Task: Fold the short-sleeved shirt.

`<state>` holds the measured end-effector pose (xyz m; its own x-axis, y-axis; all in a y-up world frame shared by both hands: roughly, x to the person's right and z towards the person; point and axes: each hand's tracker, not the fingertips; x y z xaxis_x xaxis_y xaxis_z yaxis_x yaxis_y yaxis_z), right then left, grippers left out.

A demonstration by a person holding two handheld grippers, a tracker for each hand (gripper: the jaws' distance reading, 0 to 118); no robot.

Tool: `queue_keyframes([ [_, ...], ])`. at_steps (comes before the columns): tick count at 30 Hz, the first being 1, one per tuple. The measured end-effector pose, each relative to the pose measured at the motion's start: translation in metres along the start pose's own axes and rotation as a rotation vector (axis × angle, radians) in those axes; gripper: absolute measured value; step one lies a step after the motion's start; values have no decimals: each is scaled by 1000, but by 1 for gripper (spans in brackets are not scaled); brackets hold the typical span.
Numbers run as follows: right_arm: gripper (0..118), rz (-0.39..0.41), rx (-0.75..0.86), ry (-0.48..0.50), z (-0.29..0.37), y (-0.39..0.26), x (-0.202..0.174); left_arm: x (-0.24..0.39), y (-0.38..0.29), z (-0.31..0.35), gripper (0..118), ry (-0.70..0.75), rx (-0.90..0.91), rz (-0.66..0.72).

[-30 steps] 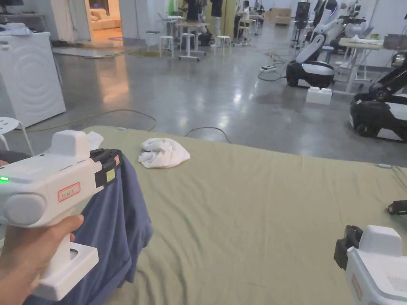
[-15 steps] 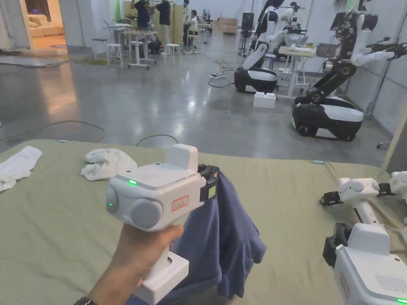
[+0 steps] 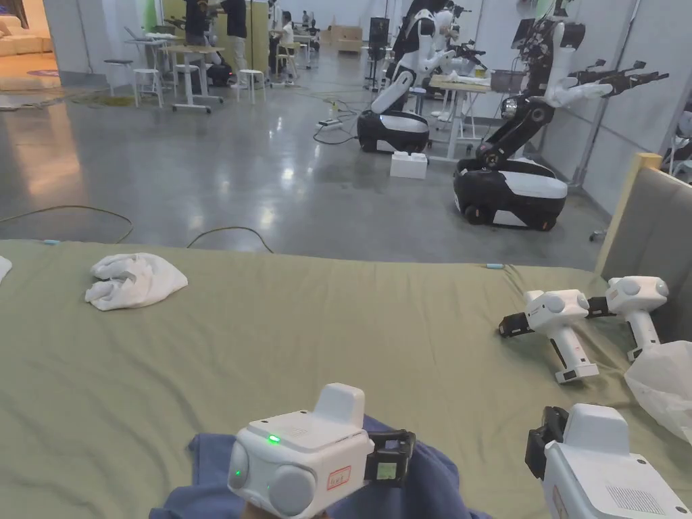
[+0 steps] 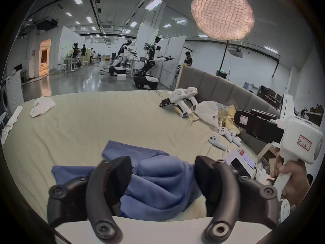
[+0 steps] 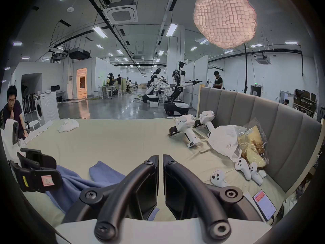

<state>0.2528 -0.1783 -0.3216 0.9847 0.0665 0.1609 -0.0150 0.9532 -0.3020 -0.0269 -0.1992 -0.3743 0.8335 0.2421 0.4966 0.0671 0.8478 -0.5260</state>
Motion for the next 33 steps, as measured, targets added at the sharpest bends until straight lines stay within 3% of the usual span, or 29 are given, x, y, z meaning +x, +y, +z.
queue_keyframes([
  [9, 3, -1, 83, 75, 5, 17, -40, -52, 8, 83, 75, 296, 272, 35],
  [12, 3, -11, 114, 90, 8, 23, -54, -71, 5, 112, 52, 420, 339, 48],
  [16, 3, -20, 141, 109, 12, 28, -71, -91, -4, 141, 1, 520, 371, 66],
  [23, 3, -17, 128, 143, 10, 29, -88, -129, -27, 155, 0, 564, 254, 120],
  [33, 3, 13, 61, 136, -3, 12, -87, -217, -62, 88, 0, 469, -178, 310],
])
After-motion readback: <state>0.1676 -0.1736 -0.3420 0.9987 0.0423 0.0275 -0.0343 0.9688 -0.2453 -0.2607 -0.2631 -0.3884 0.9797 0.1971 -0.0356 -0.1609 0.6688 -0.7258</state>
